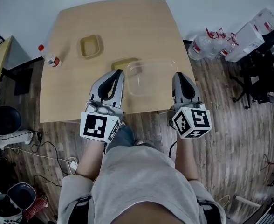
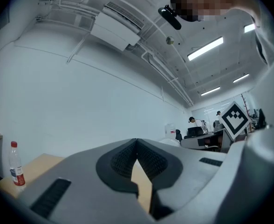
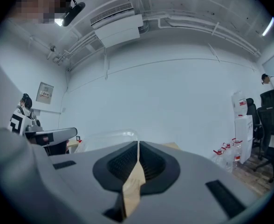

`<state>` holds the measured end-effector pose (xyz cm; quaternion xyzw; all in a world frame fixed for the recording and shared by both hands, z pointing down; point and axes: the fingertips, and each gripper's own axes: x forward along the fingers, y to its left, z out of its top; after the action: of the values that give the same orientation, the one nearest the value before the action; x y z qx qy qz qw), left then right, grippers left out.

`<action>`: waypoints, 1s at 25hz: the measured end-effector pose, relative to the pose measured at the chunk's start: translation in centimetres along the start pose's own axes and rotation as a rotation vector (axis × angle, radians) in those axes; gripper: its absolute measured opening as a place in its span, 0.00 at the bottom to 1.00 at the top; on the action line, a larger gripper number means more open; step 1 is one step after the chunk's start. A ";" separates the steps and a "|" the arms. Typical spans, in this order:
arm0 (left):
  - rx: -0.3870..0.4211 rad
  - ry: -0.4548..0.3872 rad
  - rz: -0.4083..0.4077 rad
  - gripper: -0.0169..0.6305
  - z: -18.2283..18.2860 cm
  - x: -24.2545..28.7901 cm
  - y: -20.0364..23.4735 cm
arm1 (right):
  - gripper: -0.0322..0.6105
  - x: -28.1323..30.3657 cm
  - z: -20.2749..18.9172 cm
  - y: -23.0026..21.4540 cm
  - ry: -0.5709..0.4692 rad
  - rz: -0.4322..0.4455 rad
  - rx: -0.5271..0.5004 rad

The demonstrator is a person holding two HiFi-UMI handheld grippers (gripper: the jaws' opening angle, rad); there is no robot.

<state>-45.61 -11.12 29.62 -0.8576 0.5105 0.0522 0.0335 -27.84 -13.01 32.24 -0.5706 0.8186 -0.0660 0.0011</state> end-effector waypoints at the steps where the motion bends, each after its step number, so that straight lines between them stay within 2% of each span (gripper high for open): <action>1: 0.004 -0.002 -0.003 0.05 0.1 -0.5 -0.5 | 0.08 -0.8 0.1 0.1 -0.010 -0.002 0.001; 11: 0.016 0.001 0.008 0.05 0.8 -3.8 -4.0 | 0.08 -6.9 0.8 -0.1 -0.070 -0.017 -0.014; 25: 0.032 0.004 0.010 0.05 1.4 -3.9 -5.7 | 0.08 -8.7 1.4 -0.8 -0.093 -0.018 -0.030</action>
<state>-42.50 -4.86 28.72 -0.8546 0.5155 0.0425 0.0462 -23.94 -5.36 30.29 -0.5803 0.8134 -0.0272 0.0302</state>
